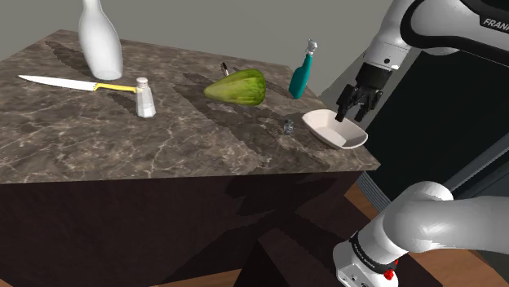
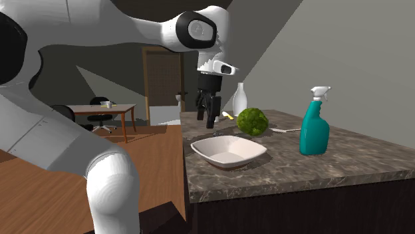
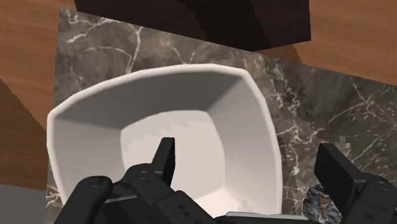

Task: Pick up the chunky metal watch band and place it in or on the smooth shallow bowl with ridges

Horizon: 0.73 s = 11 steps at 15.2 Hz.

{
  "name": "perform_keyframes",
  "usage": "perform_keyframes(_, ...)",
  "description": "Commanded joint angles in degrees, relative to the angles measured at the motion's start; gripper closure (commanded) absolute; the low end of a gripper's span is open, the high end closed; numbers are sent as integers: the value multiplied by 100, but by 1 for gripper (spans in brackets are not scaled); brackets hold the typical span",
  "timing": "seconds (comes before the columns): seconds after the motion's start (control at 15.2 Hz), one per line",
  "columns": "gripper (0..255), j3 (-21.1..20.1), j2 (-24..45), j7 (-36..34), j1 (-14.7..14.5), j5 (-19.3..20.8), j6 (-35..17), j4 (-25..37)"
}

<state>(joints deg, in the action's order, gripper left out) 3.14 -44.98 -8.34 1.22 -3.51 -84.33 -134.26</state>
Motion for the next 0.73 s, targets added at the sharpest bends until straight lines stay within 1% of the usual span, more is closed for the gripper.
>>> perform_keyframes(0.0,0,0,0,0,0,0,0,0)
perform_keyframes(0.33,0,-660,452,-1373,159,-464,-893,-152)
perform_keyframes(0.66,0,-1283,1166,-2703,361,-729,-1793,-34)
